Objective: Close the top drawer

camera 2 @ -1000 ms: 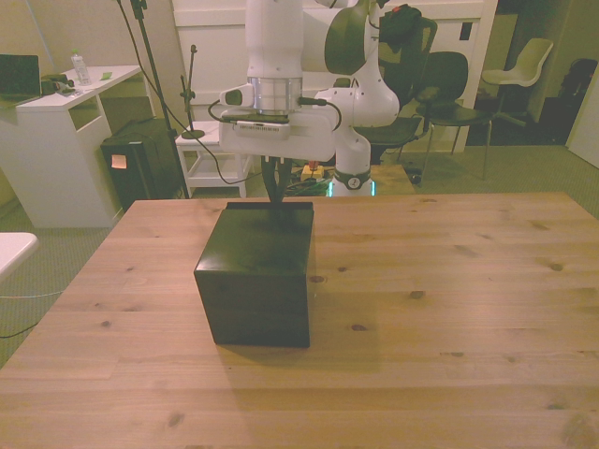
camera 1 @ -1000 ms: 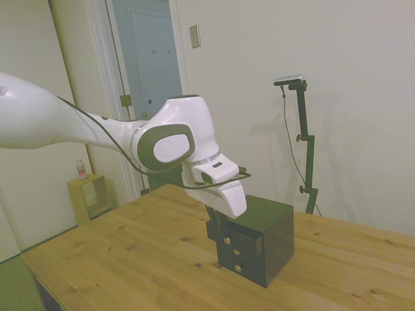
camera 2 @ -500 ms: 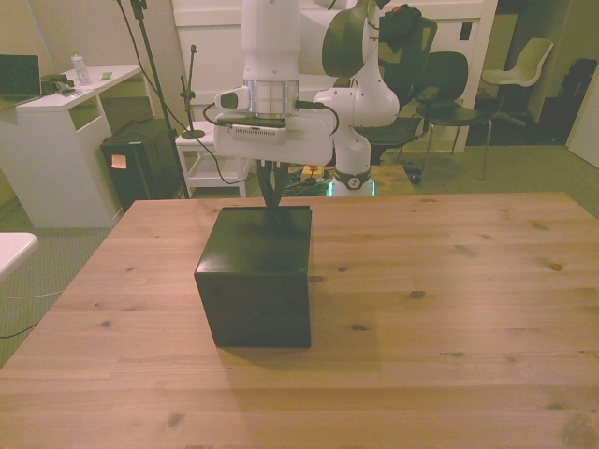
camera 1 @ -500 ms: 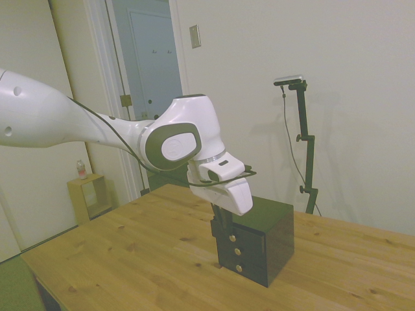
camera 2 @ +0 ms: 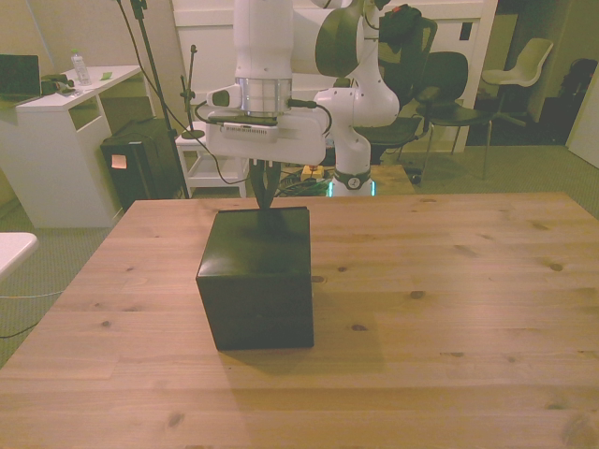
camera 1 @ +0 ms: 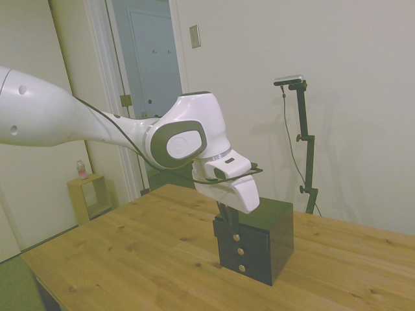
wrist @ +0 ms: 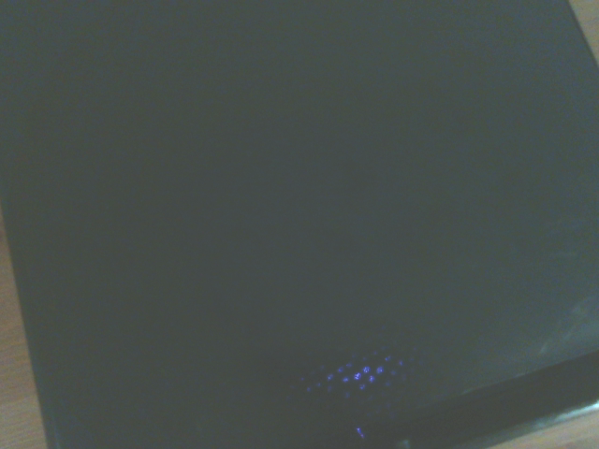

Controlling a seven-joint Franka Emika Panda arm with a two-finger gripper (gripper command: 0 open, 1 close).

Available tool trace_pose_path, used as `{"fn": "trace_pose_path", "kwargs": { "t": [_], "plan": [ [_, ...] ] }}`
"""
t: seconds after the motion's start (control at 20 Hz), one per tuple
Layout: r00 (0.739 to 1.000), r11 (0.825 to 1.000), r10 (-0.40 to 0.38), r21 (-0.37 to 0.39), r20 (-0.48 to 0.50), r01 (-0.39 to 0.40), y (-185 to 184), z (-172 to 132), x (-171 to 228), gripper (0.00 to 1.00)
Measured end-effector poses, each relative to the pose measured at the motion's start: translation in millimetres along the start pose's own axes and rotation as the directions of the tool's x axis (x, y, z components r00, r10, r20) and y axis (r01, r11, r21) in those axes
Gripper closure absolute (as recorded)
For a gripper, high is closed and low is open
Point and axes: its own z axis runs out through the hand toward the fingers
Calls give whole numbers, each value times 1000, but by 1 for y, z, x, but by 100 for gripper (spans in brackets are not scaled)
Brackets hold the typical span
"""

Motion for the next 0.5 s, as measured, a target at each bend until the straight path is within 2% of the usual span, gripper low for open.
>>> {"fn": "trace_pose_path", "kwargs": {
  "t": [0.5],
  "plan": [
    [1000,1000,-2,9,-16,2,-6,-2,6,100]
  ]
}}
